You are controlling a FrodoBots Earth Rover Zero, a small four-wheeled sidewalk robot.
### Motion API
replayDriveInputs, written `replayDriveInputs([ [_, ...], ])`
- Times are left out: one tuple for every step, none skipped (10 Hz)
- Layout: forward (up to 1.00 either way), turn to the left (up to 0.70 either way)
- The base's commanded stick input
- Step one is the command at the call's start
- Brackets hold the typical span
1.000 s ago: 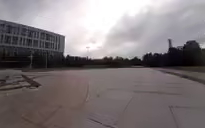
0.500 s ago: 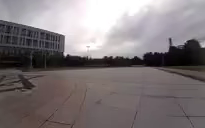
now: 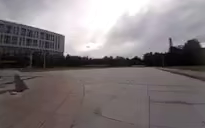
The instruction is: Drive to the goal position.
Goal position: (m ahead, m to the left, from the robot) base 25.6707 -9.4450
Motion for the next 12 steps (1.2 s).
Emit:
replayDriveInputs([
  [0.7,0.0],
  [0.7,0.0],
  [0.7,0.0],
  [0.7,0.0],
  [0.7,0.0],
  [0.7,0.0],
  [0.7,0.0],
  [0.7,0.0],
  [0.7,0.0],
  [0.7,0.0],
  [0.7,0.0],
  [0.7,0.0],
])
